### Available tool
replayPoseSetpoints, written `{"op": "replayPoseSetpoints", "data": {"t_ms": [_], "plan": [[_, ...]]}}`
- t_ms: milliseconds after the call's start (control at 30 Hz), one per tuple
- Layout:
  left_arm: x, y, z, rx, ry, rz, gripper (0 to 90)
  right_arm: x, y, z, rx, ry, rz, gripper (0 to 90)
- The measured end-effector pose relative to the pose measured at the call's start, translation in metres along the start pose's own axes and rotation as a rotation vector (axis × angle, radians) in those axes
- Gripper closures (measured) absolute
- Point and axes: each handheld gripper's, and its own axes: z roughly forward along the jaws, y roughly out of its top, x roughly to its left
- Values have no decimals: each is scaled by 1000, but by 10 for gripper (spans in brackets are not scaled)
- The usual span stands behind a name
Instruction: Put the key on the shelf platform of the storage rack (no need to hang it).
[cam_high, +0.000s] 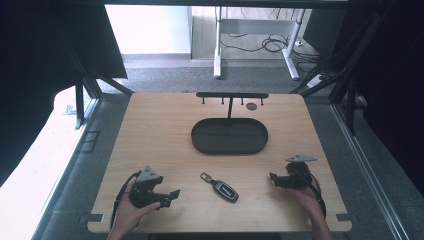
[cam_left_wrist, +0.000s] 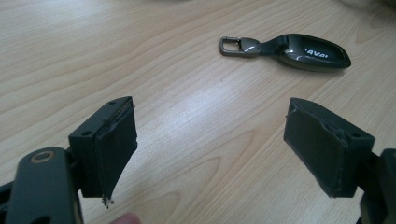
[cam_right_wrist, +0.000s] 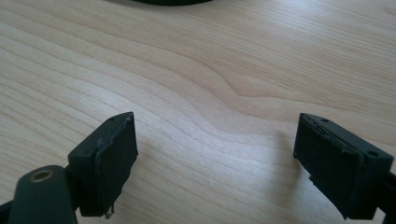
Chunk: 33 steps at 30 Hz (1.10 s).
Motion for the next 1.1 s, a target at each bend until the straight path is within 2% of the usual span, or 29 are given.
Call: {"op": "replayPoseSetpoints", "data": {"t_ms": [100,133,200,333,500,633,733,900,1100], "plan": [[-3,1,-3,-6,-6,4,165,-2,0,-6,-22,1,-3,157],[-4,1,-4,-10,-9,6,164,-2,0,-12,-51,3,-3,170],[-6,1,-6,-21,-6,18,164,-2,1,-18,-72,13,2,188],[-7,1,-5,-22,-2,26,164,-1,2,-22,-87,17,-12,206],[-9,0,0,-5,-8,41,163,3,1,-16,-58,2,-53,221],[-10,0,-1,0,-7,52,164,5,1,-14,-43,3,-65,223],[-10,1,-2,-3,1,51,166,4,0,-13,-35,11,-58,236],[-6,0,-4,-6,6,25,179,2,-1,-14,-24,30,-33,244],[-3,0,-5,-9,9,9,184,2,1,-17,-36,29,-28,272]]}}
